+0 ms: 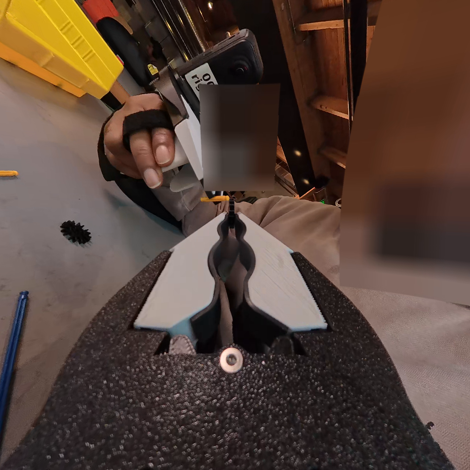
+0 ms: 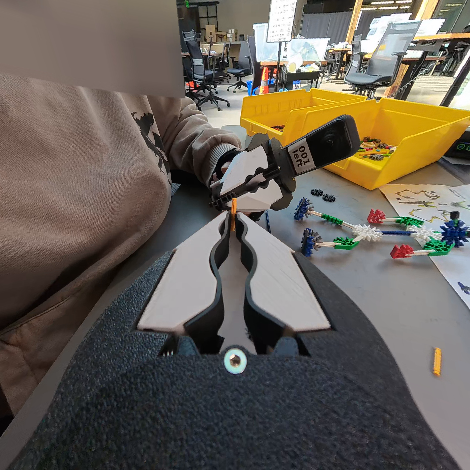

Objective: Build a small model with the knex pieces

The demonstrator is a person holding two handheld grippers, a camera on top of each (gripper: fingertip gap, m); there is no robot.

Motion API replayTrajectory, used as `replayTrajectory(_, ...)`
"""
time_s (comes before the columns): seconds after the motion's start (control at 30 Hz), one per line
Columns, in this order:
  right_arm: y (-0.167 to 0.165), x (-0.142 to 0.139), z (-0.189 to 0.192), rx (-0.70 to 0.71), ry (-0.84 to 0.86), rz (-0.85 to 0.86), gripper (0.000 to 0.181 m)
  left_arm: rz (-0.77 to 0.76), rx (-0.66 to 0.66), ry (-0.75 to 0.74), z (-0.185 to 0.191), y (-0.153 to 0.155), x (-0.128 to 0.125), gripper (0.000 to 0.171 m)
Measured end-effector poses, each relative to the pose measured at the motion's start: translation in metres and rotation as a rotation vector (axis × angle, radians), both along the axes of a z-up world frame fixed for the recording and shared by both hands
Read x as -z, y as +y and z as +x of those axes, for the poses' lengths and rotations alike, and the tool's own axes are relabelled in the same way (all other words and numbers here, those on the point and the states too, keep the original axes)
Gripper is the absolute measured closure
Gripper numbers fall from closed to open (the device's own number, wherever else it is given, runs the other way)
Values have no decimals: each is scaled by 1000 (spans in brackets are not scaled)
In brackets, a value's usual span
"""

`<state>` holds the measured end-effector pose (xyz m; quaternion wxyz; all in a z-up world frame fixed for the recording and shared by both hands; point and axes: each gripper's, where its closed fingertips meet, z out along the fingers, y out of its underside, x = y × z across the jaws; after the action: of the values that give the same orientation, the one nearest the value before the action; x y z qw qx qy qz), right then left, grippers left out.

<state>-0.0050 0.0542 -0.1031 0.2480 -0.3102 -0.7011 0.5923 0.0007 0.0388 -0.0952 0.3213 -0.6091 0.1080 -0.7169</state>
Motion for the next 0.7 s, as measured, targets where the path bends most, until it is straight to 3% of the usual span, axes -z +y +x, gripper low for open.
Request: replayTrajectory(0.7, -13, 1, 8, -64, 3, 20, 180, -25, 78, -23, 8, -9, 2, 170)
